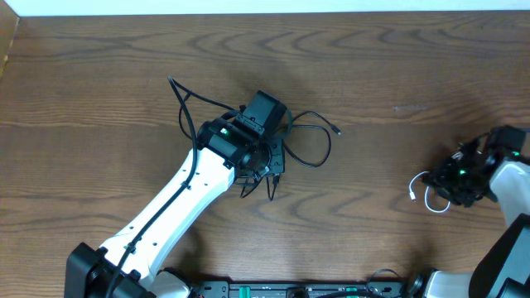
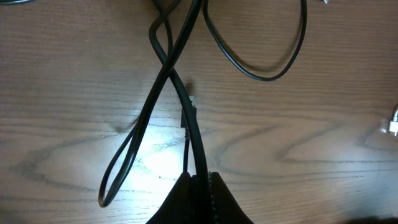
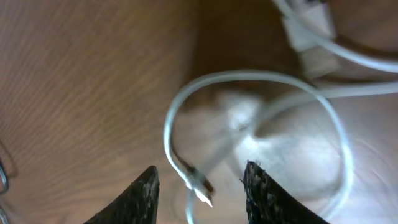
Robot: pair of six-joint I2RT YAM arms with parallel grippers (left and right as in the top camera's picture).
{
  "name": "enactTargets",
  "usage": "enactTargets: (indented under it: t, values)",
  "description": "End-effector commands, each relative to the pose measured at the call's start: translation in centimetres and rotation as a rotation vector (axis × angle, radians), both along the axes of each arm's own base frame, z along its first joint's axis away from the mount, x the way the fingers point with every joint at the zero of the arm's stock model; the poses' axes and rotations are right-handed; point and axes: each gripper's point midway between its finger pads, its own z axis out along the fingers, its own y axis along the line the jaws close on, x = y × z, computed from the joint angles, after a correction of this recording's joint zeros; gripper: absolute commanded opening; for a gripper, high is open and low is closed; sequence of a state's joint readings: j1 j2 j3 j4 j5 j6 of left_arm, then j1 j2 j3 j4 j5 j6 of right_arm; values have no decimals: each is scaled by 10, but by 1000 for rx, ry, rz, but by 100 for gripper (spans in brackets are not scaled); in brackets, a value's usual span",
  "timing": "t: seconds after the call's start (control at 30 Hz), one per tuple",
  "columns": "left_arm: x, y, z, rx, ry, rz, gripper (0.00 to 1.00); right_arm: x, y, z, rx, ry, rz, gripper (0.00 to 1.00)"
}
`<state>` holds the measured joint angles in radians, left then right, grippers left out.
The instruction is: Untangle cables
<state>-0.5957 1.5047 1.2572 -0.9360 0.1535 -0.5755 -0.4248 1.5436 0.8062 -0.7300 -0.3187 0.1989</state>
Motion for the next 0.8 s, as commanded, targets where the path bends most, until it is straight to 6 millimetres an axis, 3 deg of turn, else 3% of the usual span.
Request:
enactTargets:
  t: [0.0, 0.1, 0.27, 0.5, 0.77]
  values:
    - [1, 2, 0, 13, -4, -2, 8, 1, 13, -8, 3, -10, 31, 40]
    - [1, 2, 0, 14, -3, -2, 8, 8, 14, -12, -29, -28, 17, 33]
    - [0, 2, 0, 13, 1, -3, 8, 21, -9, -13, -151, -59, -60, 2]
    - [-1, 3, -1, 15, 5, -3, 8, 47, -63, 1, -402, -150, -166, 1]
    - [-1, 3, -1, 17, 6, -3, 8, 60, -132, 42, -571, -213, -366, 1]
